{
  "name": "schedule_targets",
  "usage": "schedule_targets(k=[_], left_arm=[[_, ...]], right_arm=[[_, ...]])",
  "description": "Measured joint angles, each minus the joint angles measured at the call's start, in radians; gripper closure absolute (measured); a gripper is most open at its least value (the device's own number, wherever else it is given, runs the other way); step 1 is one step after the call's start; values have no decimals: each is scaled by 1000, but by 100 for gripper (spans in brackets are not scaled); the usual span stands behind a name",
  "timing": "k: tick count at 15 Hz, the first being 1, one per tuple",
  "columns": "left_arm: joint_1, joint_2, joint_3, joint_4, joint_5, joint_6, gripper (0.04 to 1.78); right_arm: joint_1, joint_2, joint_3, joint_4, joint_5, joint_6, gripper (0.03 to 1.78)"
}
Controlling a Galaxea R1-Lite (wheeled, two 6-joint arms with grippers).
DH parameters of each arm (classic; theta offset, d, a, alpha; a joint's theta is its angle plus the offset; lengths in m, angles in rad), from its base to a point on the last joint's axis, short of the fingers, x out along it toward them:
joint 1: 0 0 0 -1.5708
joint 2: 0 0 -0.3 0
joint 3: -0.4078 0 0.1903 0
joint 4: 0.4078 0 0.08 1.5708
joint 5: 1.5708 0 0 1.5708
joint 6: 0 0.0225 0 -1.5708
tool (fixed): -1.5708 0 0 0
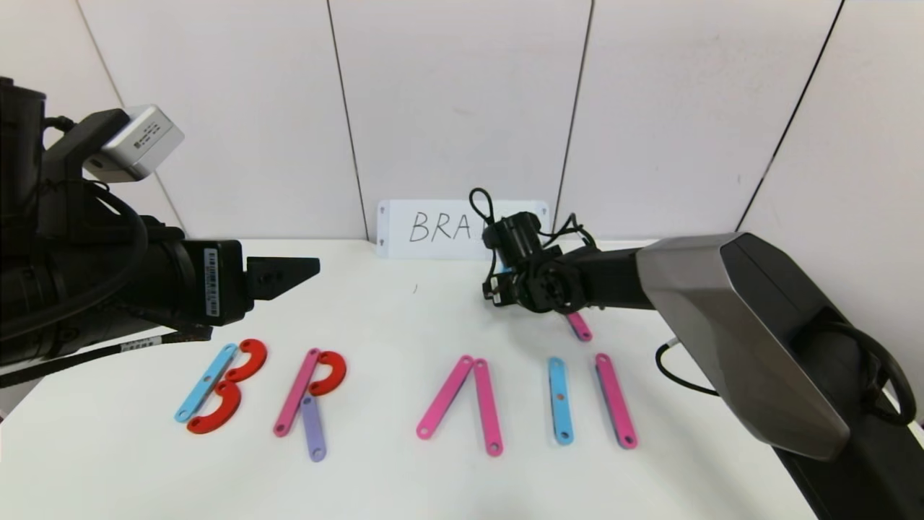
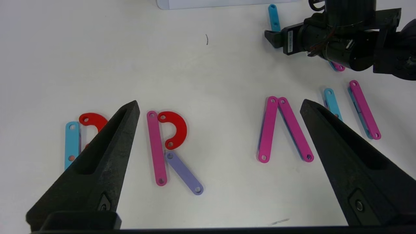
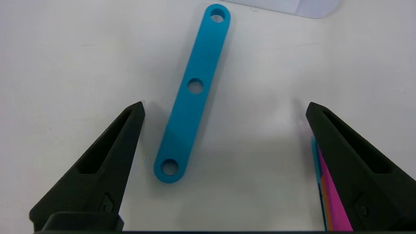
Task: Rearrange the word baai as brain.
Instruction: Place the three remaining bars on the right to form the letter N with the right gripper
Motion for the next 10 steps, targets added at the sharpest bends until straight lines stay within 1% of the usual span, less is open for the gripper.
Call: schedule_targets(k=[6,8,10], left_arm=[[0,3,7,-1,0,15,9],[0,3,7,-1,0,15,9],[0,4,9,-1,0,16,9]], right_arm=[[24,0,0,-14,15,11,8],[20,2,0,-50,15,24,8],[20,3,0,-63,15,35,8]])
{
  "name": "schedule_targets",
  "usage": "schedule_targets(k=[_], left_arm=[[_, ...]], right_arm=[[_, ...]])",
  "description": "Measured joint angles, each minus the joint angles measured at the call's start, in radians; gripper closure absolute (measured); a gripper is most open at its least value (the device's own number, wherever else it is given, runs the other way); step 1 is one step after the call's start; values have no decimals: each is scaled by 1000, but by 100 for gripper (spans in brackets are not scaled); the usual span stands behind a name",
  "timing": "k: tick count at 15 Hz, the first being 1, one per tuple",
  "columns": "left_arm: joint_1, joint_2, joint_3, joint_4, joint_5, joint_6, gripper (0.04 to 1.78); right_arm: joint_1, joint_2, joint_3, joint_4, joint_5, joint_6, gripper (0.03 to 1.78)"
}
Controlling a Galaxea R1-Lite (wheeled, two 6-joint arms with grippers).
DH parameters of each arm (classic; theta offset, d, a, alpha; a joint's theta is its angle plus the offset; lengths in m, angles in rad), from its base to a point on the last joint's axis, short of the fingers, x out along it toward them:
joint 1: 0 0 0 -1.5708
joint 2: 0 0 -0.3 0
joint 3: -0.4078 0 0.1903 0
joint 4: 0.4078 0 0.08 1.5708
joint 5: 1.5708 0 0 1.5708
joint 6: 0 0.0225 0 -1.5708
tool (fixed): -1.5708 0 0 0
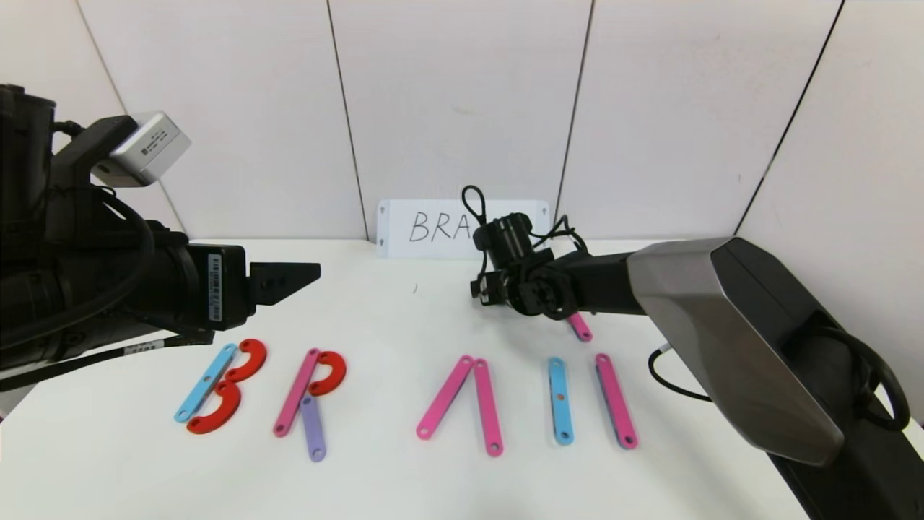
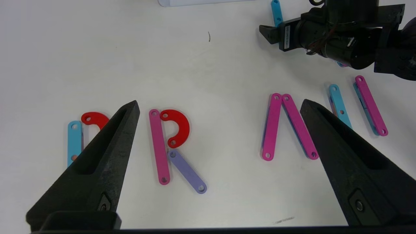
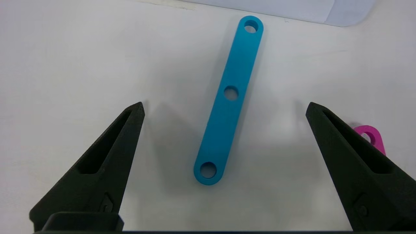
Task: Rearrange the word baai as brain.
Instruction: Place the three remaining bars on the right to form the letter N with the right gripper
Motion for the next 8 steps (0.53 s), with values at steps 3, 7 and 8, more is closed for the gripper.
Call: schedule_targets(k=[3,7,8], left_arm=[[0,0,1,0,0,0,9],[-1,4,5,-1,1,1,9],[-1,4,5,-1,1,1,9]], right_arm=[[-20,3,0,-8,0,66,8],[-35,21,0,-9,0,130,8],[-38,23,0,-11,0,131,8]])
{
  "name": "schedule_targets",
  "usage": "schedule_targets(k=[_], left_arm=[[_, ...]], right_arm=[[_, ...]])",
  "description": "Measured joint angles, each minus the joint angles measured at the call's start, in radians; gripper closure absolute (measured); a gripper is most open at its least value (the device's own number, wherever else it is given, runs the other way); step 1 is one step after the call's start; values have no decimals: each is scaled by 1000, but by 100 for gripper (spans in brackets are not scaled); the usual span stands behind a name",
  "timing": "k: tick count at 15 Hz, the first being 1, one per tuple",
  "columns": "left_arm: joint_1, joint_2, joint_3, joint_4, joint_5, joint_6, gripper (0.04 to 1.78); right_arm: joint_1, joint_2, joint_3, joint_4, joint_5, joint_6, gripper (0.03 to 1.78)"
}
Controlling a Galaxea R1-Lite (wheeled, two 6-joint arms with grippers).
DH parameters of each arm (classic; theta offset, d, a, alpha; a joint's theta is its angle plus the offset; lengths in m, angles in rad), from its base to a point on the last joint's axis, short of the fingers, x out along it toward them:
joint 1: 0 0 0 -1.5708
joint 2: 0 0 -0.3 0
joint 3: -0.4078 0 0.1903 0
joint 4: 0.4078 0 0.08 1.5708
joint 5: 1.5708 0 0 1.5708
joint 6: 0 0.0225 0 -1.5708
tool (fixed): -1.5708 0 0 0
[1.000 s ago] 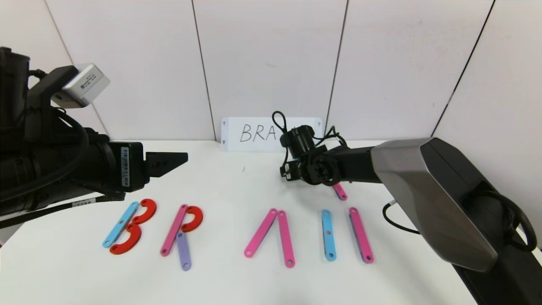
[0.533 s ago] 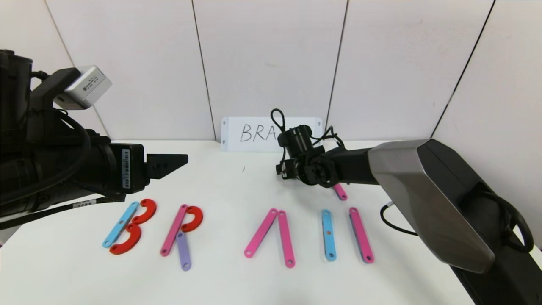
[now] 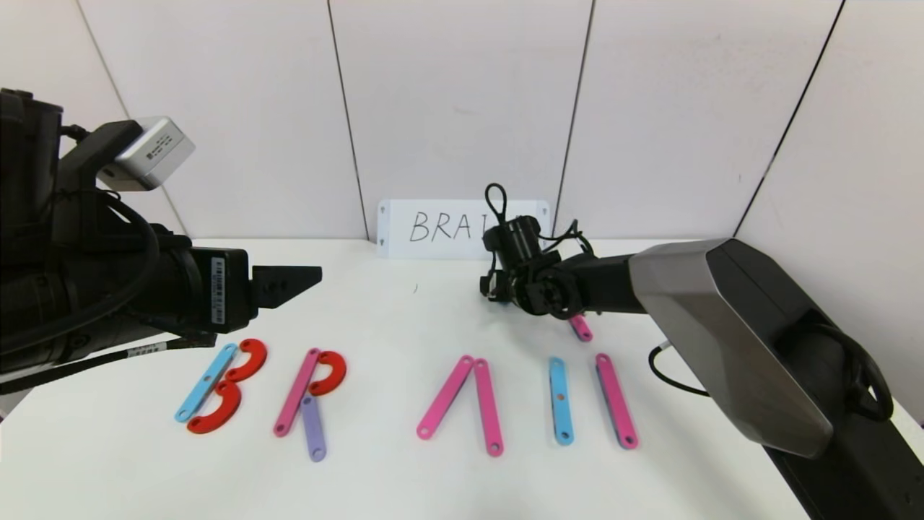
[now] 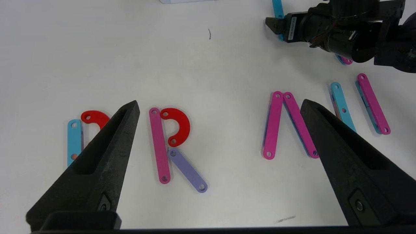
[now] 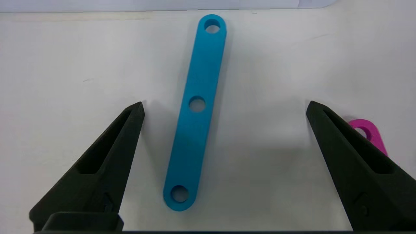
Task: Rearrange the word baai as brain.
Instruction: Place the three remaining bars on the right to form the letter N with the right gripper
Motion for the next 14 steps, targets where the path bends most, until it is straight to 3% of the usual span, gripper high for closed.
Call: schedule_targets(k=[14], left_arm=[[-4,13,6,0,0,3,9]], right_arm=[[32,4,-3,-1,-4,-12,8]])
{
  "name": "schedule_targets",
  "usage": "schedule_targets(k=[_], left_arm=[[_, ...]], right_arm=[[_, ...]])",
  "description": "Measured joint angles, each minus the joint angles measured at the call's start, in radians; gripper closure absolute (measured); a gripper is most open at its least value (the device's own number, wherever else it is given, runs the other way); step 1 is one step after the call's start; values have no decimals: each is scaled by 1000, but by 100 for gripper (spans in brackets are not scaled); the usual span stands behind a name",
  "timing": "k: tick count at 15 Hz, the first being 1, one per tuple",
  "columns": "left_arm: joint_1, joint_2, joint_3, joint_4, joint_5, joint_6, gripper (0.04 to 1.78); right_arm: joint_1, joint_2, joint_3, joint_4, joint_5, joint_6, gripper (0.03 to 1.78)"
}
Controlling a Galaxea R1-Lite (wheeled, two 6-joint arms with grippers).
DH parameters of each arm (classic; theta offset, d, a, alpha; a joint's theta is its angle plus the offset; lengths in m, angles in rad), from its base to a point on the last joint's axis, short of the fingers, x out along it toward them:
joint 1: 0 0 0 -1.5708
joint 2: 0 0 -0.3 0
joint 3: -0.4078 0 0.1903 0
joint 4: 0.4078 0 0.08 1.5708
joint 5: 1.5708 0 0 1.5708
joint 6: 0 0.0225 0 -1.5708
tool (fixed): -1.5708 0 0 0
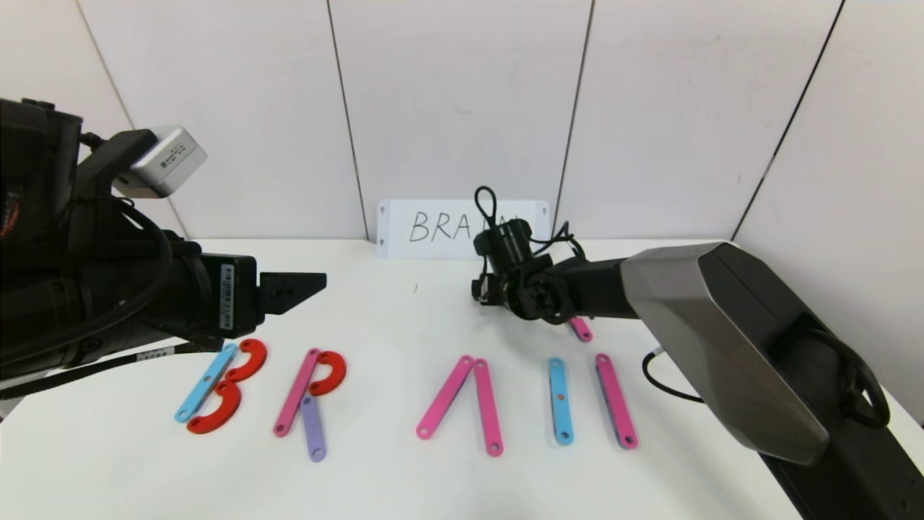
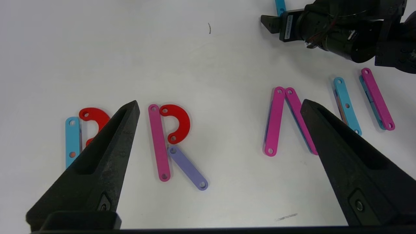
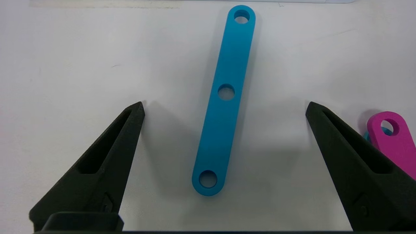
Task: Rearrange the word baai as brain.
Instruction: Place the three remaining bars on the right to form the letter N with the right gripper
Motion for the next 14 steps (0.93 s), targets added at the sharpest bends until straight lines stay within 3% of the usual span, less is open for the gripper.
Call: schedule_targets(k=[14], left_arm=[[0,2,6,0,0,13,9]], right_arm=[[-1,-6,0,-13,-10,-6,8]])
